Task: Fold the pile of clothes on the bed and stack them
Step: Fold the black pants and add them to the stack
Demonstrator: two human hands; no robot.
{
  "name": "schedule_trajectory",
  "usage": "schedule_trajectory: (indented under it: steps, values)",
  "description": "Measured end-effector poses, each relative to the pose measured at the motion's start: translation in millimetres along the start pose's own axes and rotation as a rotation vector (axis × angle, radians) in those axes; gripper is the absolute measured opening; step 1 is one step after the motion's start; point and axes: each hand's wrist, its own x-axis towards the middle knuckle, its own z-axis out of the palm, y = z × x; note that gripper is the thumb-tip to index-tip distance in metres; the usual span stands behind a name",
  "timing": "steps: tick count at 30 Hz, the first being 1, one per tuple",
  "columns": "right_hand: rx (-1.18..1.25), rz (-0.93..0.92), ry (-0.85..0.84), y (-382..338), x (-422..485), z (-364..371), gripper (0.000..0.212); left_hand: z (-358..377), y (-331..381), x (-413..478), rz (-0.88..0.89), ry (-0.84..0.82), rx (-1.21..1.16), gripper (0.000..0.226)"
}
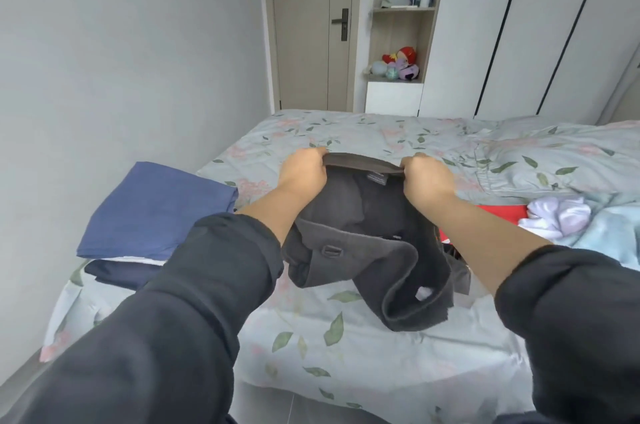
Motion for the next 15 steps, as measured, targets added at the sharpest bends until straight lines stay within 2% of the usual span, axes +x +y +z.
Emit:
schedule_trajectory:
  steps: [4,7,11,15]
  values:
    - [-0.063,0.081,0.022,13,-8,-9,0.022,-20,-10,4,0.048,-0.019,0.434,0.045]
    - [-0.036,0.181,0.040,23,-9,-22,0.022,-35,-26,2,-0.077,-0.045,0.562,0.044]
    - [0.062,0.366,0.042,45,-8,-43,0.021,-56,-44,-5,-0.376,-0.136,0.408,0.029]
    - [0.443,0.543,0.062,43,-5,-69,0.018,-75,-43,-8,-0.452,0.047,0.105,0.017]
